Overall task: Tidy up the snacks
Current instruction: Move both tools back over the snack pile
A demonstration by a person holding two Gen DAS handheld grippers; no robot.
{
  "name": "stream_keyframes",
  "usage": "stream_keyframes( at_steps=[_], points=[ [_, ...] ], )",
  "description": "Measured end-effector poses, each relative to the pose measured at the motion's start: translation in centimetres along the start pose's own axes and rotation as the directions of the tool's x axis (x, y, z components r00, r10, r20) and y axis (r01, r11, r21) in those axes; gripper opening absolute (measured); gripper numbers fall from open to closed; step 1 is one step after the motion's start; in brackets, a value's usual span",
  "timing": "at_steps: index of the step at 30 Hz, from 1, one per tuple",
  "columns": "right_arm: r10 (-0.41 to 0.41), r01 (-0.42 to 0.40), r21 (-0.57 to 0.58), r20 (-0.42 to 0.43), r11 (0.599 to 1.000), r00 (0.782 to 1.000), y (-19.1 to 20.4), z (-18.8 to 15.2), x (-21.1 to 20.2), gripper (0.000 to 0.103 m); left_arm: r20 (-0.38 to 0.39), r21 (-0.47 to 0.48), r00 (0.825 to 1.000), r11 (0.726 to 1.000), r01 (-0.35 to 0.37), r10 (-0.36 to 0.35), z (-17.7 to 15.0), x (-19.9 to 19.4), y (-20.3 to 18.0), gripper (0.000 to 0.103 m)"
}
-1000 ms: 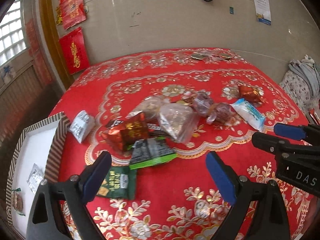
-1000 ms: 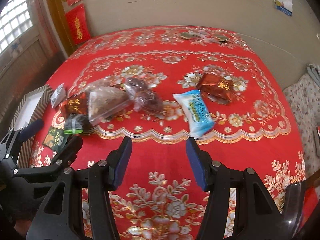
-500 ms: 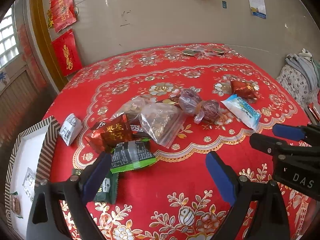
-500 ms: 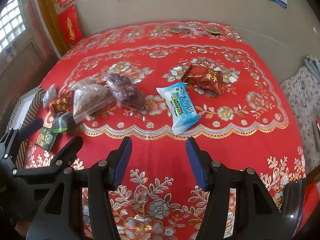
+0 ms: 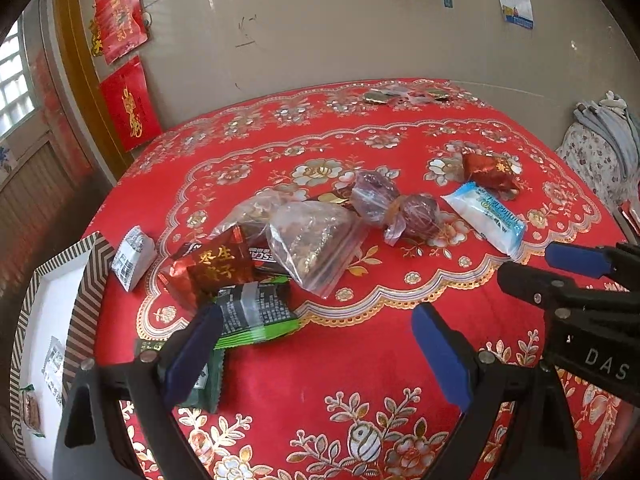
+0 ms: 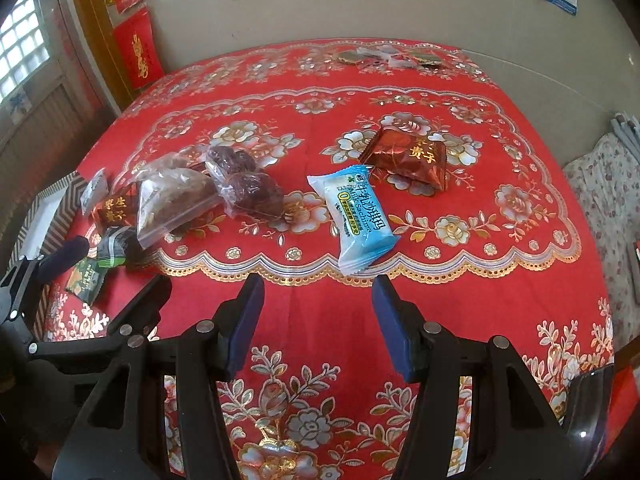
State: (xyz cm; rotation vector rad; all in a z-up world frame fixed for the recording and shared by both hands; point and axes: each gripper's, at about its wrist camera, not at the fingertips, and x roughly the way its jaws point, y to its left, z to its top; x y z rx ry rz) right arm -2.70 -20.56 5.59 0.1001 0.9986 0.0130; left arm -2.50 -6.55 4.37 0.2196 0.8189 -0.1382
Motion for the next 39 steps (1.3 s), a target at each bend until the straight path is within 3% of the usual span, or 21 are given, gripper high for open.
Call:
stream_keyframes(
  at_steps=[12, 32, 39],
  points=[
    [-0.054, 0.054, -0.012, 0.020, 0.998, 0.998, -0.9, 0.6, 0.2, 0.056, -0.001, -0.007, 1.000, 1.000, 0.000, 0.000, 0.4, 0.1, -0.4, 0.097],
    [-0.048, 0.048, -0.014, 0.002, 0.999, 0.999, -1.4, 0.6, 0.7, 0.056, -0.011, -0.016, 1.000, 1.000, -0.011, 0.011, 0.6, 0.3, 0.1, 0.097],
    [-0.034, 0.034, 0.033, -0.006, 0.999, 0.999, -2.6, 1.5, 1.1, 0.056, -0.043, -0.075, 0.999, 0.997, 0.005, -0.008, 1.9, 1.0, 3.3, 0.097]
  ],
)
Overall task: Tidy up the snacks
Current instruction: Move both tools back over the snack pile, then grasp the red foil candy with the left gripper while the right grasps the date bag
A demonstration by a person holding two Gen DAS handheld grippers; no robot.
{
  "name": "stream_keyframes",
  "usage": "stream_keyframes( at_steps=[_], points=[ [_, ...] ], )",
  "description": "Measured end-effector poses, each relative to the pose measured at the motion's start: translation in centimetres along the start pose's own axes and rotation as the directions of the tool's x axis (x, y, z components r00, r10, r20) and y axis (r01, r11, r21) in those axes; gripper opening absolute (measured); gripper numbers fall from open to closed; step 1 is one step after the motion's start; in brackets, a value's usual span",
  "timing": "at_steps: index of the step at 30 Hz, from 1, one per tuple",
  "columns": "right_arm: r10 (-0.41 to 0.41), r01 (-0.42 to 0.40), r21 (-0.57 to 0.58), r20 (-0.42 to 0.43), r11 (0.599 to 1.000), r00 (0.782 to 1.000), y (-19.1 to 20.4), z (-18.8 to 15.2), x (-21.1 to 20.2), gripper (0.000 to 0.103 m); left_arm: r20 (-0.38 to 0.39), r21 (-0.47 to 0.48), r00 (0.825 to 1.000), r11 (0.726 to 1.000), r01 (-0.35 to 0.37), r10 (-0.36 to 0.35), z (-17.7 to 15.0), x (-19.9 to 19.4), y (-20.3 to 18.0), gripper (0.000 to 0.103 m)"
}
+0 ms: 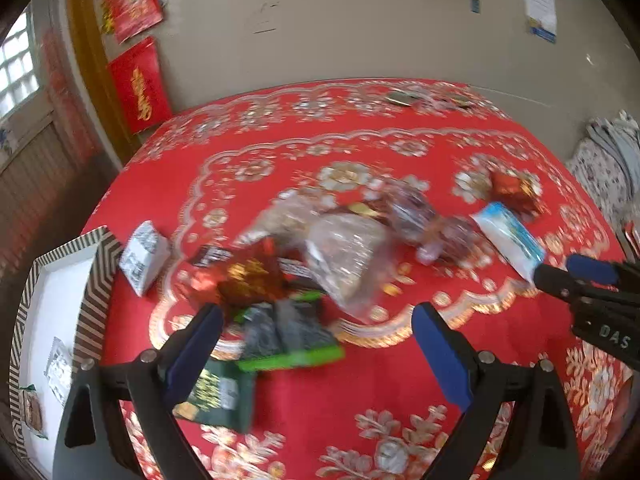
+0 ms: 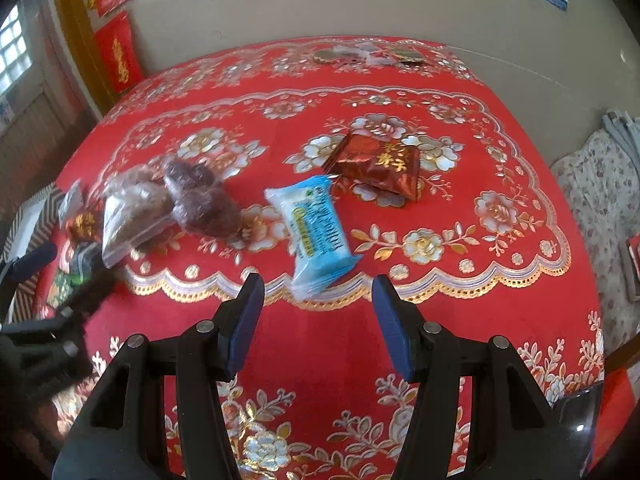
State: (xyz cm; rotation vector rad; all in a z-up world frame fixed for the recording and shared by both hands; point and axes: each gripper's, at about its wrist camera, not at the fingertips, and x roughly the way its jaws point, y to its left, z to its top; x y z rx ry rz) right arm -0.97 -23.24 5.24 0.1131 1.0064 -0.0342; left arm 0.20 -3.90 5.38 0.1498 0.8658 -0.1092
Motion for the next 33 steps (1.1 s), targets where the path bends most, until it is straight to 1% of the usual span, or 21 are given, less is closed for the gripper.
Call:
stream_keyframes(
  at_steps=[2, 5, 8, 10, 14, 16, 17, 19, 20, 21, 24, 27, 29, 33],
  points=[
    [0.017, -0.017, 0.010, -0.005, 1.000, 1.000, -0.2, 0.4, 0.1, 0.056, -0.018, -0.033, 1.000, 0.999, 0.021, -0.021, 0.8, 0.4, 1.2, 0.097],
    [0.046, -0.046, 0.009, -0.012, 0.999, 0.999, -0.1, 0.9, 0.4, 0.056, -0.064, -0.080, 0.994, 0.993, 0.088, -0.093, 2.0, 1.1, 2.7, 0.097],
    [0.111, -0.112, -0.023, -0.021, 0.993, 0.994, 1.0, 1.6, 0.7, 0.056, -0.095, -0.128, 0.987, 0.985, 0.118, -0.131, 2.8, 1.9, 4.2, 0.097],
    [0.141, -0.142, -0.040, -0.031, 0.989, 0.989, 1.9, 2.2, 1.1, 0.056, -0.115, -0.151, 0.984, 0.982, 0.116, -0.134, 3.1, 2.4, 5.0, 0.097],
    [0.132, -0.135, -0.105, -0.035, 0.985, 0.991, 3.7, 3.9, 1.9, 0.056, -0.145, -0.167, 0.979, 0.979, 0.116, -0.141, 3.5, 3.3, 6.0, 0.097],
    [0.149, -0.153, -0.101, -0.046, 0.983, 0.988, 4.2, 4.7, 2.4, 0.056, -0.148, -0.186, 0.979, 0.976, 0.110, -0.139, 3.6, 3.4, 6.7, 0.097],
    [0.170, -0.174, -0.088, -0.049, 0.981, 0.984, 4.3, 5.0, 2.6, 0.057, -0.148, -0.187, 0.980, 0.977, 0.107, -0.135, 3.6, 3.4, 7.0, 0.097],
    [0.193, -0.197, -0.078, -0.048, 0.977, 0.980, 4.5, 5.3, 2.9, 0.063, -0.143, -0.187, 0.983, 0.978, 0.090, -0.118, 3.5, 3.3, 7.4, 0.097],
    [0.188, -0.191, -0.082, -0.046, 0.978, 0.981, 4.7, 5.3, 2.9, 0.068, -0.142, -0.191, 0.984, 0.978, 0.083, -0.111, 3.6, 3.4, 7.6, 0.097],
    [0.174, -0.178, -0.096, -0.042, 0.979, 0.984, 5.2, 5.4, 3.1, 0.069, -0.144, -0.196, 0.983, 0.977, 0.082, -0.111, 3.7, 3.4, 7.8, 0.097],
    [0.163, -0.167, -0.105, -0.046, 0.980, 0.986, 5.9, 5.5, 3.4, 0.069, -0.152, -0.201, 0.979, 0.974, 0.102, -0.134, 4.1, 3.7, 8.0, 0.097],
    [0.167, -0.170, -0.097, -0.037, 0.981, 0.985, 6.0, 5.7, 3.3, 0.069, -0.135, -0.200, 0.985, 0.977, 0.079, -0.107, 4.8, 3.5, 8.6, 0.097],
    [0.168, -0.170, -0.106, -0.030, 0.980, 0.985, 6.2, 5.6, 2.9, 0.069, -0.140, -0.209, 0.986, 0.976, 0.060, -0.091, 4.8, 3.6, 9.4, 0.097],
    [0.172, -0.174, -0.113, -0.029, 0.978, 0.985, 6.4, 5.4, 2.7, 0.069, -0.170, -0.242, 0.979, 0.968, 0.071, -0.115, 3.9, 4.0, 10.6, 0.097]
  ],
)
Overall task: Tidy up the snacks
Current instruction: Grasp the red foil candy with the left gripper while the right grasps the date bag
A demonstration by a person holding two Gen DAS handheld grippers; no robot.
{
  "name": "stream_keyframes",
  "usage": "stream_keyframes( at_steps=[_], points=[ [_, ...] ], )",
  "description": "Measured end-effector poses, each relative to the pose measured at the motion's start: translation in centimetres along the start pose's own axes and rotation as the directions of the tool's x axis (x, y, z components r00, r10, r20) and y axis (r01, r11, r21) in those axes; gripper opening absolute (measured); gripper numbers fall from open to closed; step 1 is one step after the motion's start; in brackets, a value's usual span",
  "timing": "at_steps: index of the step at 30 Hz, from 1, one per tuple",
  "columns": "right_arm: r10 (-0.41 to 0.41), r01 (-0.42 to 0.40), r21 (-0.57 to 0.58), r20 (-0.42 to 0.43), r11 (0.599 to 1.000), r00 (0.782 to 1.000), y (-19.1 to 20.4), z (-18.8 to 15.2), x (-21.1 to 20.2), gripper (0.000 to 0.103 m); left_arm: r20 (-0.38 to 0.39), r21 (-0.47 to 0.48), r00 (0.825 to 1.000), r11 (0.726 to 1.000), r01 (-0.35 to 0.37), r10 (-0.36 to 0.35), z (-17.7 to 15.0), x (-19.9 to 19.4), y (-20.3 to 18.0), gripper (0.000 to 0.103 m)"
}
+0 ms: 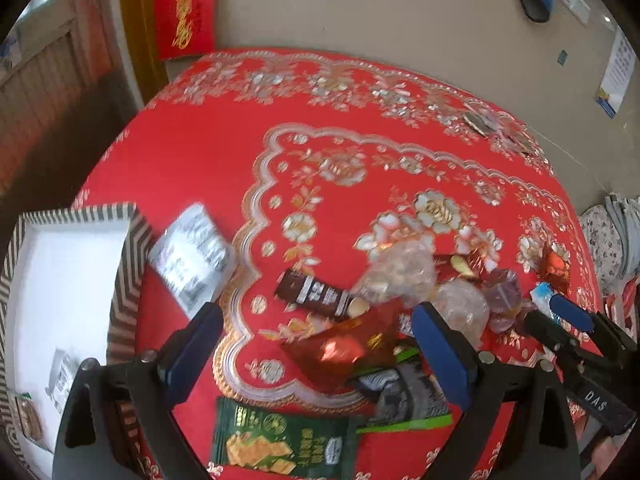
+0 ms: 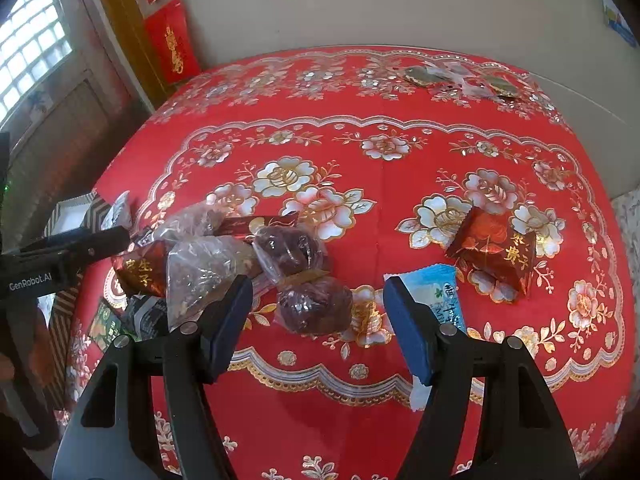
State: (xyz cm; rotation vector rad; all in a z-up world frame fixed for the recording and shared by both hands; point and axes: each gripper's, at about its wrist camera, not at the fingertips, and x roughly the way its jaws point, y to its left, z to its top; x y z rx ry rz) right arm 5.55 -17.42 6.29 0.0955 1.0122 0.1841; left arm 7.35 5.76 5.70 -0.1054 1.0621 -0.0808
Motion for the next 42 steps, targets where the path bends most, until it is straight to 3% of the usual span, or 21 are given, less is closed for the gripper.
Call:
stream_keyframes(
  at_steps=[11, 16, 22, 26, 28, 29, 30, 35, 42],
  points=[
    [-0.004, 0.004, 0.011, -0.010, 1.000, 1.000, 0.0, 0.1, 0.6, 0.069, -0.065, 0.182, 0.998, 0.983, -0.004, 0.016, -1.1, 2.8, -2.2, 0.097],
    [-0.009, 0.009, 0.008, -0.022, 1.000, 1.000, 0.3, 0.5, 1.5, 0.069, -0.101, 0.174, 0.995, 0.985, 0.012, 0.006, -1.4, 4.0, -2.4, 0.096],
    [-0.022, 0.022, -0.009, -0.057, 1.000, 0.998, 0.6, 1.3, 4.0, 0.069, -0.082, 0.215, 0.997, 0.977, 0.012, 0.006, -1.9, 4.0, -3.3, 0.078],
    [0.027, -0.026, 0.006, -0.053, 1.000, 0.998, -0.1, 1.4, 5.1, 0.068, -0.067, 0.224, 0.998, 0.974, 0.007, 0.008, -2.1, 3.6, -3.1, 0.064],
    [0.040, -0.040, 0.000, -0.046, 0.999, 0.998, -0.1, 1.2, 5.0, 0.059, -0.059, 0.213, 0.998, 0.977, 0.012, 0.000, -2.1, 3.5, -2.9, 0.061],
    [0.056, -0.056, -0.002, -0.045, 0.998, 0.997, -0.1, 1.1, 5.0, 0.047, -0.051, 0.200, 0.999, 0.980, 0.018, -0.008, -2.2, 3.3, -2.7, 0.056],
    [0.065, -0.065, 0.003, -0.044, 0.998, 0.997, -0.1, 0.9, 4.8, 0.046, -0.044, 0.192, 0.999, 0.981, 0.022, -0.014, -2.3, 3.1, -2.6, 0.048],
    [0.059, -0.059, -0.004, -0.018, 0.998, 0.998, 0.1, 0.1, 3.3, 0.045, -0.007, 0.187, 1.000, 0.982, 0.009, -0.008, -2.7, 1.6, -1.8, 0.038],
    [0.061, -0.060, -0.014, 0.022, 0.998, 0.998, 0.5, -0.8, 0.7, 0.044, 0.010, 0.173, 1.000, 0.985, 0.011, -0.013, -3.2, 0.8, -1.1, 0.037]
  ],
)
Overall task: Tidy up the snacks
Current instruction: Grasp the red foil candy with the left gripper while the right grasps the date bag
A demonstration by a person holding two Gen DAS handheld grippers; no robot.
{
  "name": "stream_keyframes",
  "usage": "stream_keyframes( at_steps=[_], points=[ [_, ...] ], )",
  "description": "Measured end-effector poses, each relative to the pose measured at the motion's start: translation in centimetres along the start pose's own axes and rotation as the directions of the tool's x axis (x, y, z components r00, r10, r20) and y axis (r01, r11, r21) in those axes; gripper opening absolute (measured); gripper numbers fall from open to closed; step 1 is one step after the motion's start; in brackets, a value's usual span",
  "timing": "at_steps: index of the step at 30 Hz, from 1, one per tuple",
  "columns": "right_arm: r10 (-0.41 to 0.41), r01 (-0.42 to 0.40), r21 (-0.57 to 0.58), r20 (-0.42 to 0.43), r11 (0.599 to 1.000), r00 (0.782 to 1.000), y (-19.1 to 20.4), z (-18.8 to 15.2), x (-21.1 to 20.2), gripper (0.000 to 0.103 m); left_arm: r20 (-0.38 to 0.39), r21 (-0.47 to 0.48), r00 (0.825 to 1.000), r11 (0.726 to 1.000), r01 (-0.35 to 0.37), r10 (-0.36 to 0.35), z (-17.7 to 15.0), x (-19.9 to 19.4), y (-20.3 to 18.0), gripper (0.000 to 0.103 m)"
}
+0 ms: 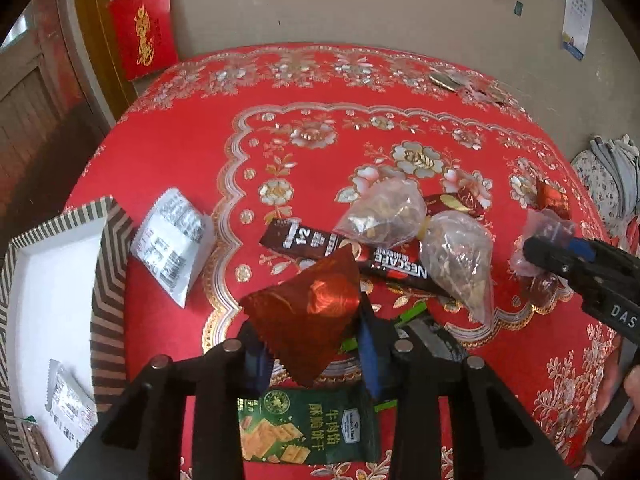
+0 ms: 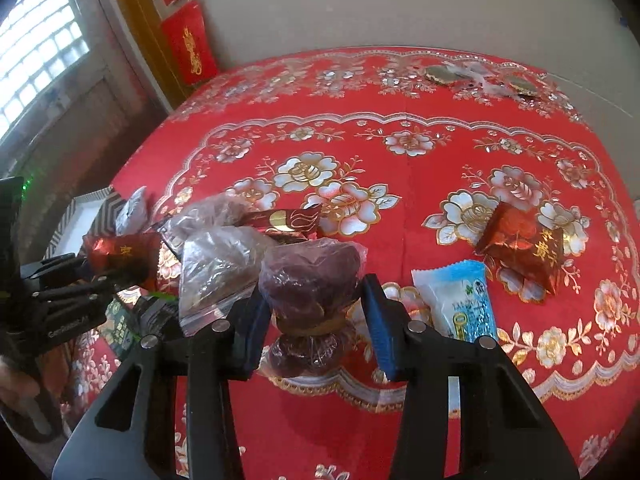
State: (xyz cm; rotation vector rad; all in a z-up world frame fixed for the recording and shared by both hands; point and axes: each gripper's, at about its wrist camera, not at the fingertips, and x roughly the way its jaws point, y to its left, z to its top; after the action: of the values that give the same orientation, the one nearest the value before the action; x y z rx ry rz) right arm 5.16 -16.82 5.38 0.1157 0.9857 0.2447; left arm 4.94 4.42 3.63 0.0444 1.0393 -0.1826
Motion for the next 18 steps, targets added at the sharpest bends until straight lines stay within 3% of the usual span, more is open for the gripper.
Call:
stream_keyframes(
  at_steps=[6, 14, 18],
  points=[
    [0.008, -0.008, 0.007, 0.023, 1.000, 1.000, 0.3, -0.7, -1.6, 0.043, 0.039, -0.023, 0.999, 0.999, 0.025, -0.024, -0.4, -1.6, 0.3, 0.037],
    [0.020, -0.018, -0.039, 0.061, 0.999, 0.998, 2.5, -0.6, -3.7, 0.033, 0.097, -0.017, 0.995, 1.000, -0.001, 0.002, -1.1, -4.2, 0.7, 0.037],
    [-0.007, 0.011, -0.063, 0.074, 0.998, 0.997, 3.4, -0.6, -4.0, 0.033, 0.104, -0.026, 0.995, 1.000, 0.002, 0.001, -1.5, -4.8, 1.4, 0.037]
  ],
)
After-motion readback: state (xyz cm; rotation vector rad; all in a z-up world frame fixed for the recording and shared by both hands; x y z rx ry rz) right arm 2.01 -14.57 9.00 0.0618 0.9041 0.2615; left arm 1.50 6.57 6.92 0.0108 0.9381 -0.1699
